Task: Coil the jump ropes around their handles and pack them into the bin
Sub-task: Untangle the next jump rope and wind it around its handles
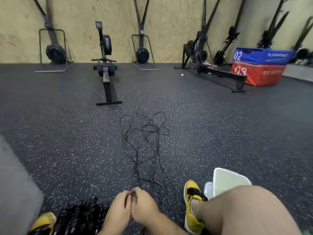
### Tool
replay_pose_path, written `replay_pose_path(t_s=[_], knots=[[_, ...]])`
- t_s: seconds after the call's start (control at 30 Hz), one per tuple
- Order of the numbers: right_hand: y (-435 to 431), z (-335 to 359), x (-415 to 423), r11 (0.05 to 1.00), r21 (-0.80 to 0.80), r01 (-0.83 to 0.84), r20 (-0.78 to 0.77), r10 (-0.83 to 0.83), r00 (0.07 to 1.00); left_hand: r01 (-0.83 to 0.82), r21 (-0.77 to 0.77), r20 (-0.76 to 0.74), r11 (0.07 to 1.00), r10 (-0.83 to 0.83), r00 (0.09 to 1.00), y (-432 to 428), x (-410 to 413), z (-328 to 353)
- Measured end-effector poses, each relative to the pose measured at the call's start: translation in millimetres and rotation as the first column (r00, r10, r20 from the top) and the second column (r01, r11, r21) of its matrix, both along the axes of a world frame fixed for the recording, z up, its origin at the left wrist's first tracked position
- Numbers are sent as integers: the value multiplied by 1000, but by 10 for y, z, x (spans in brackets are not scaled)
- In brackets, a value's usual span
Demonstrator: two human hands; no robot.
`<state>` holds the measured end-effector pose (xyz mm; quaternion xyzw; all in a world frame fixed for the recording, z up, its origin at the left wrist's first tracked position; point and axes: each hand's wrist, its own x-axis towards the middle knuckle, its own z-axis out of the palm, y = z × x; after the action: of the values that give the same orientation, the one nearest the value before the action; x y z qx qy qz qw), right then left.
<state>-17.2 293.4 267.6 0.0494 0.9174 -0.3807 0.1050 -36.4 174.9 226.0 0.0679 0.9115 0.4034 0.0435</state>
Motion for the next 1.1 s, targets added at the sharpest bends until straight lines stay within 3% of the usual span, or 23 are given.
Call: replay_pose_path(t_s=[0.33,0.63,0.83,1.1], knots=[[-22,733,-6,1000,5,5,-168,-4,986,28,19,-177,999,-24,984,-34,-144,718],[-86,946,8,982,184,37,-232,7,973,-39,-159,-254,986,-3,967,-32,-65,1055],[-50,638,48,971,239,13,-213,40,976,-28,-299,-255,954,-52,966,3,-18,814],[43,19,-1,957,289,-29,-115,65,991,22,-345,-149,938,-78,986,96,-15,176]])
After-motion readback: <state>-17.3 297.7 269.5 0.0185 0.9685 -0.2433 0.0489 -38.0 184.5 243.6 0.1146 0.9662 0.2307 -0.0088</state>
